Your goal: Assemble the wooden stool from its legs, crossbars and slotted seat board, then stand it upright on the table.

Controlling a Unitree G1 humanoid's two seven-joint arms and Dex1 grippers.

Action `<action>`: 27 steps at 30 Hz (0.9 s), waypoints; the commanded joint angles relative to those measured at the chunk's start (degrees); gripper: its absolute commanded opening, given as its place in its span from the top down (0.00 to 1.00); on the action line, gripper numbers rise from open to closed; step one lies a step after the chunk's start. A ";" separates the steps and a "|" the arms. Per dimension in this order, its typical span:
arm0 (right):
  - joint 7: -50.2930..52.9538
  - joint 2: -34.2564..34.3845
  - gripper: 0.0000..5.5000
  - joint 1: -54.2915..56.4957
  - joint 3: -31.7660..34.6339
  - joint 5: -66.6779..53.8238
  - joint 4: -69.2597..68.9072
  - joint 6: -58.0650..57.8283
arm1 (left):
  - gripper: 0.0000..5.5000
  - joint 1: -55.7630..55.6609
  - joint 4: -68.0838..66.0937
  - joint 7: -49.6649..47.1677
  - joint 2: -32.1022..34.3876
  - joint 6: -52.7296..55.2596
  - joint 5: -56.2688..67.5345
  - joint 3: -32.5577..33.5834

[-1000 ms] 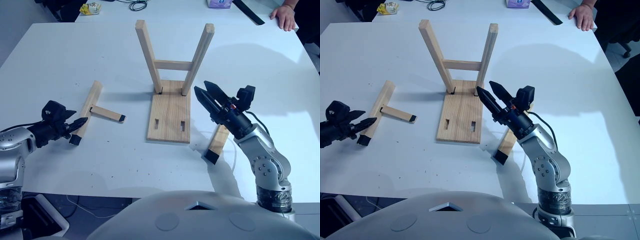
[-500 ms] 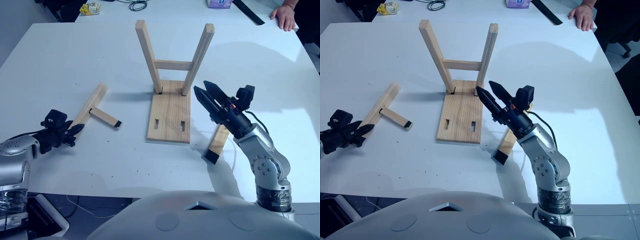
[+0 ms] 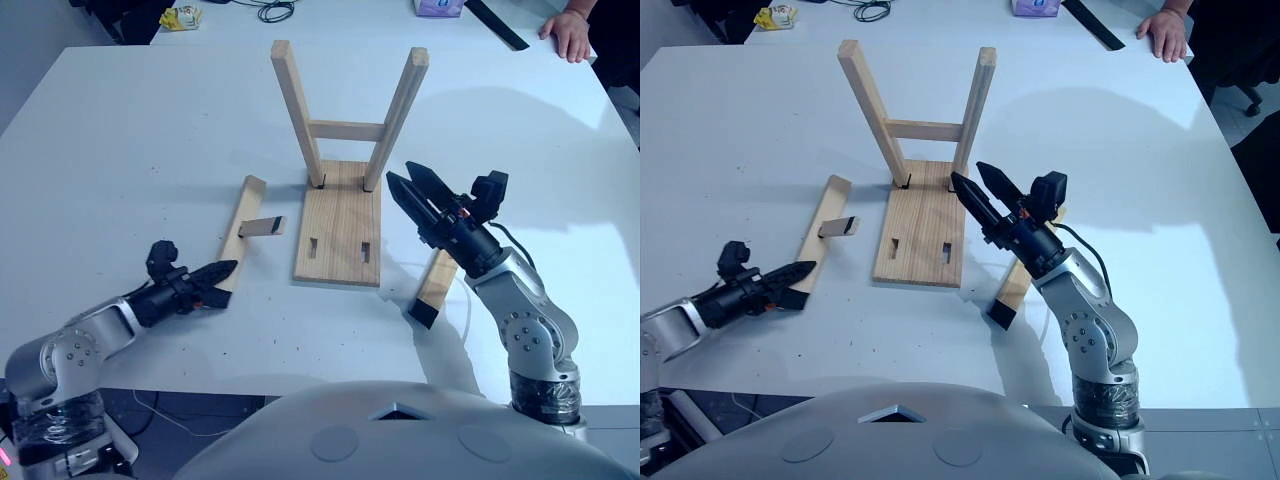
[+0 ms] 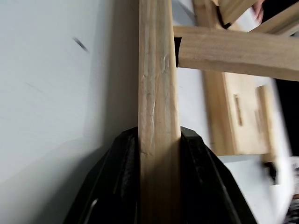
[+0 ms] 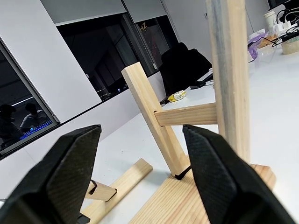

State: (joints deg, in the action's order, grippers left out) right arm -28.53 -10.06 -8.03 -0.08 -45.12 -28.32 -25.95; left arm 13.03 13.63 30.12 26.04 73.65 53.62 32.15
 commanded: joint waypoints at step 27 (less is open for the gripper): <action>1.07 -3.10 0.41 -0.88 0.12 -3.55 -1.95 -3.20 | 0.42 -2.17 -6.93 -25.25 -8.20 4.02 1.32 12.95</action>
State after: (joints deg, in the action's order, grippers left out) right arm -28.21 -13.52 -8.68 0.20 -48.75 -29.41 -29.31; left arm 5.68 10.67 5.81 15.71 77.90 62.65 49.01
